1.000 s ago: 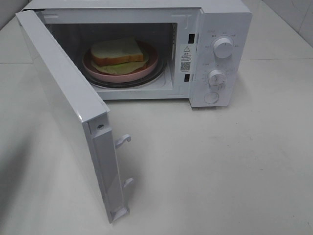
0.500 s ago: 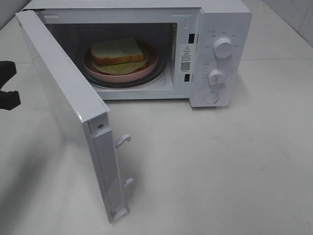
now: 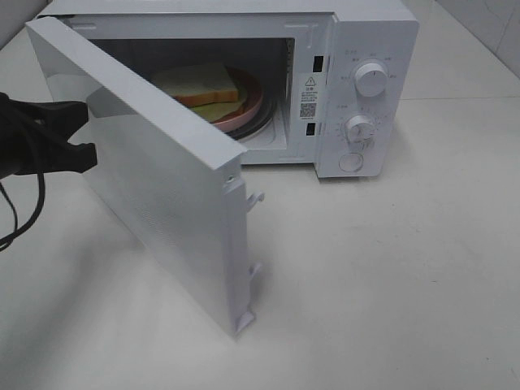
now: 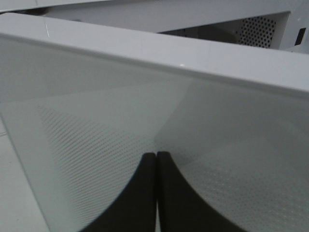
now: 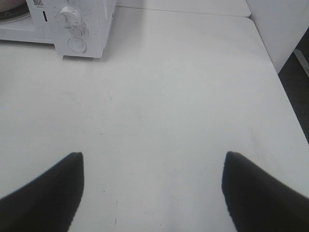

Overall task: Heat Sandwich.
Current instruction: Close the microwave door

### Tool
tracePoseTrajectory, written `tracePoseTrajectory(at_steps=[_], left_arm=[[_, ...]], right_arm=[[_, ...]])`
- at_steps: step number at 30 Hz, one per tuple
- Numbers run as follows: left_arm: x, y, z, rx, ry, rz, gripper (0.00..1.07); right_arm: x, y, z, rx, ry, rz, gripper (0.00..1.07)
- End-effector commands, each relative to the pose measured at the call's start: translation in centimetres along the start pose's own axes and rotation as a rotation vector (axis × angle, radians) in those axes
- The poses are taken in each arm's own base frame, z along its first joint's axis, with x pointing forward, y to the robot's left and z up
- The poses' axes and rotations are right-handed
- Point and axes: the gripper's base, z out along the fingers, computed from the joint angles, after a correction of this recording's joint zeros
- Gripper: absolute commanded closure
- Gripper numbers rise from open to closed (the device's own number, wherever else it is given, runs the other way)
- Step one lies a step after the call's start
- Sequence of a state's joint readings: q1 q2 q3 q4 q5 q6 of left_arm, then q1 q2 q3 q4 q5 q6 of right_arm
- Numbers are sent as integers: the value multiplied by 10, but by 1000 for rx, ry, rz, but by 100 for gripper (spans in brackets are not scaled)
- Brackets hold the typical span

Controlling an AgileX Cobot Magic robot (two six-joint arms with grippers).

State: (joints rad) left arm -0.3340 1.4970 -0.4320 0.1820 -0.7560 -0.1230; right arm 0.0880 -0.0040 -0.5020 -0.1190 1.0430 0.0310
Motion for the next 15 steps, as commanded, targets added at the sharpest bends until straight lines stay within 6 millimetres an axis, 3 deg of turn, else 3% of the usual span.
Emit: tracePoseTrajectory(at_steps=[1,15], left_arm=[[-5,-5,6,4,-17,-15,107],[-11,-44,50,18,-26,-23,107]], right_arm=[[2,0,-4,6,-34,5,31],[2,0,-4,6,-34,5,31]])
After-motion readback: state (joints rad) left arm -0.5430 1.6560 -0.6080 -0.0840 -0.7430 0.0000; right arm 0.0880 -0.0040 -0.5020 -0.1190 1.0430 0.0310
